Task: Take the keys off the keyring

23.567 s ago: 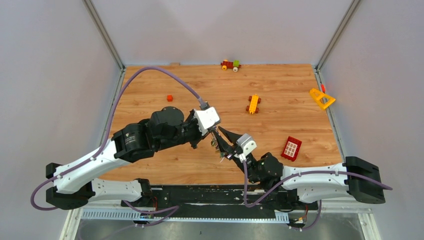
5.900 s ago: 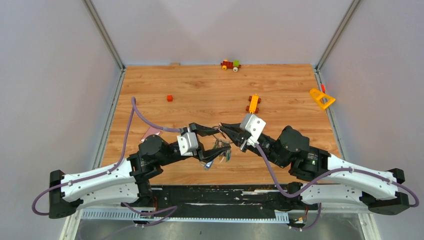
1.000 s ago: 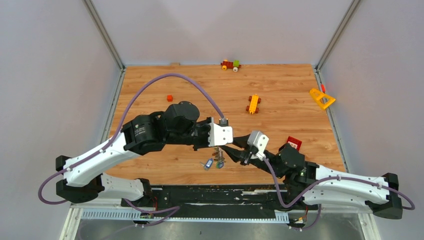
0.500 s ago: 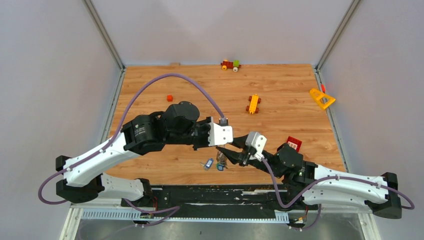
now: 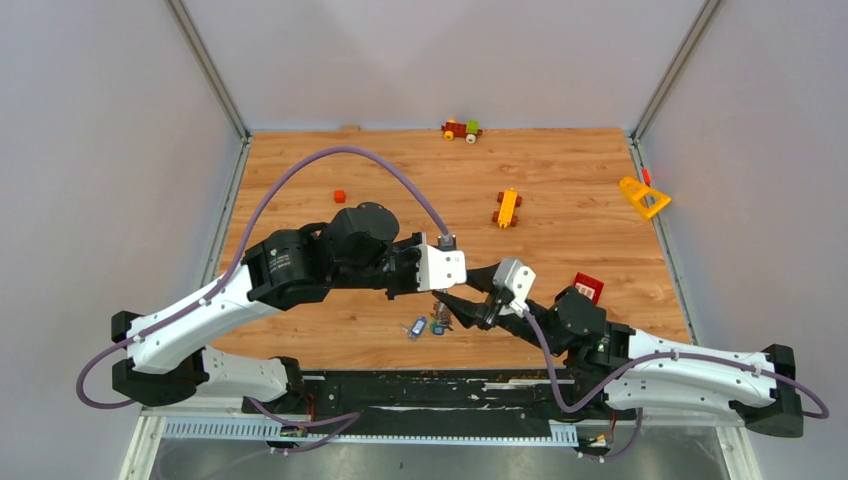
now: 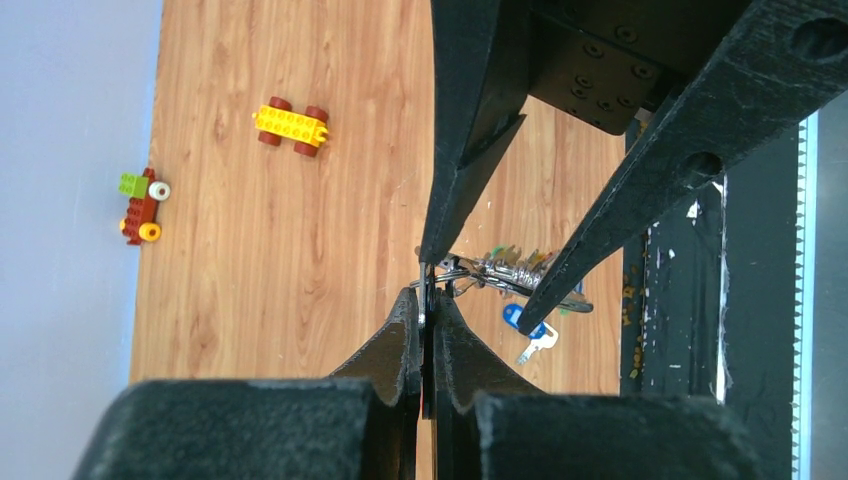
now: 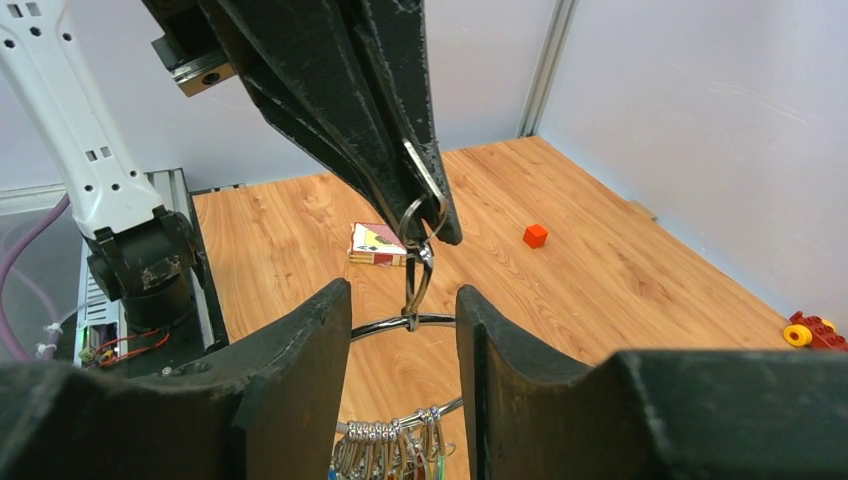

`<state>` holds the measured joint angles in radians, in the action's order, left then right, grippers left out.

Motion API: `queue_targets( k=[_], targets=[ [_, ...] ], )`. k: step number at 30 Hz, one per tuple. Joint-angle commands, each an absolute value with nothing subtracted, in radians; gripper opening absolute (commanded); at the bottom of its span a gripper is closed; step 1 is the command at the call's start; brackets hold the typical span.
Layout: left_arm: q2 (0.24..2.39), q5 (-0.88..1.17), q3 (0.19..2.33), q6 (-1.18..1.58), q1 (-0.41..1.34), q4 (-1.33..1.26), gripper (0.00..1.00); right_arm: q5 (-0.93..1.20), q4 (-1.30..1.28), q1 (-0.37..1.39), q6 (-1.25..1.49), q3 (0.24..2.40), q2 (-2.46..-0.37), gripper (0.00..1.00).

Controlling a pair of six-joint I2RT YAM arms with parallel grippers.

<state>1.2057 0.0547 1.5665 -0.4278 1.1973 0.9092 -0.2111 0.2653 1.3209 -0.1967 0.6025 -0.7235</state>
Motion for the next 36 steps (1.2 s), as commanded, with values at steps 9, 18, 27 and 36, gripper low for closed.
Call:
queue_targets(
  k=[9, 18, 27, 36],
  targets=[
    [1.198, 0.041, 1.600, -0.415, 1.200, 0.845, 0.00, -0.258, 0.264, 1.321, -0.148, 0.628, -0.685, 0.45],
    [1.205, 0.035, 1.601, -0.409, 1.200, 0.838, 0.00, -0.310, 0.252, 1.321, -0.099, 0.657, -0.767, 0.45],
    [1.203, 0.032, 1.599, -0.405, 1.200, 0.841, 0.00, -0.424, 0.236, 1.321, -0.100, 0.656, -0.779, 0.35],
    [1.202, 0.024, 1.593, -0.411, 1.200, 0.836, 0.00, -0.417, 0.233, 1.320, -0.114, 0.648, -0.757, 0.35]
  ],
)
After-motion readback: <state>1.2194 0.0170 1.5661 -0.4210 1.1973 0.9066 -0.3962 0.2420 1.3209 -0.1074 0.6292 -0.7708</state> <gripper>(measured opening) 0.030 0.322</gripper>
